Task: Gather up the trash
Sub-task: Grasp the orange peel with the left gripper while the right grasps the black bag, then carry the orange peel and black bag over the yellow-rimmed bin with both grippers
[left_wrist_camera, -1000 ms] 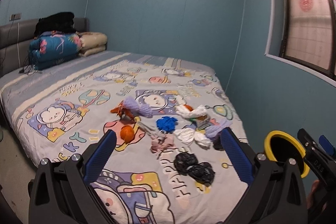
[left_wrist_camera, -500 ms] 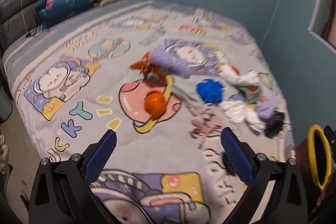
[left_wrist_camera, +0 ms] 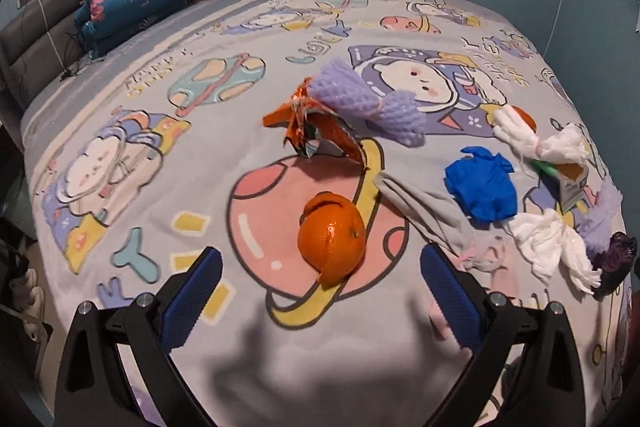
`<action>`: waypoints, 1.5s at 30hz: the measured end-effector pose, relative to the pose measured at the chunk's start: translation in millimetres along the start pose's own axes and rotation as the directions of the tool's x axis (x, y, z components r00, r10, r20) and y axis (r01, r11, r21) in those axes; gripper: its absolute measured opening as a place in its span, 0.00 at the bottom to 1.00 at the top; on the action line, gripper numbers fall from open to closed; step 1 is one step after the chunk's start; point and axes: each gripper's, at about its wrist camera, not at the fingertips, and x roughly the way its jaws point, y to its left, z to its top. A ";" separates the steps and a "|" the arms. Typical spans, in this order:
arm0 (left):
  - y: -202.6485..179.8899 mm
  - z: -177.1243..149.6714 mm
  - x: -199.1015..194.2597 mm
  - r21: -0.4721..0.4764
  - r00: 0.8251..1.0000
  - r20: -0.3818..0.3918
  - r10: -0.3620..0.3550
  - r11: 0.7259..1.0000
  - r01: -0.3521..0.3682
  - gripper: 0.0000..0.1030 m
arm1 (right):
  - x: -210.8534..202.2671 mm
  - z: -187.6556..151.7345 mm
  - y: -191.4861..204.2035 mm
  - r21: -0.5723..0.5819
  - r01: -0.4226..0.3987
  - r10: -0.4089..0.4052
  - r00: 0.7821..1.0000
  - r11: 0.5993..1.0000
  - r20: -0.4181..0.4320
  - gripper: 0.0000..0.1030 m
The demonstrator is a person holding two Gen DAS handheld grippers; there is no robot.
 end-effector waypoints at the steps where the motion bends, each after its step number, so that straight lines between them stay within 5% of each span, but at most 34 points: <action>1: 0.9 -0.9 6.0 0.000 1.000 -0.013 -0.002 1.000 0.002 0.93 | 4.8 1.8 -1.7 0.010 -0.017 0.017 1.000 1.000 -0.010 0.93; 10: 5.9 0.1 38.9 -0.037 0.996 -0.072 -0.050 0.998 0.047 0.78 | 34.8 -0.4 1.2 0.004 -0.052 0.053 0.995 0.999 -0.079 0.92; 14: 1.9 2.5 49.5 -0.027 0.994 -0.100 -0.038 0.999 0.035 0.61 | 43.6 -1.0 1.8 0.004 -0.065 0.065 0.991 0.998 -0.117 0.73; 21: 3.3 4.8 56.4 -0.054 0.993 -0.102 -0.058 0.997 0.052 0.45 | 49.5 -2.3 -3.2 0.040 -0.107 0.112 0.982 0.993 -0.153 0.62; 27: -0.4 3.1 57.1 -0.040 0.994 -0.089 -0.055 0.998 0.051 0.40 | 47.5 -2.8 -2.4 0.040 -0.119 0.124 0.981 0.992 -0.153 0.56; 36: 16.0 1.6 50.1 -0.112 0.992 -0.071 -0.104 0.989 0.096 0.32 | 19.6 -1.6 -7.8 0.080 -0.149 0.155 0.986 0.986 -0.063 0.54; 45: 33.0 0.5 9.0 -0.162 0.984 0.050 -0.169 0.971 0.175 0.31 | -11.7 7.5 -27.9 0.128 -0.170 0.162 0.985 0.977 0.065 0.54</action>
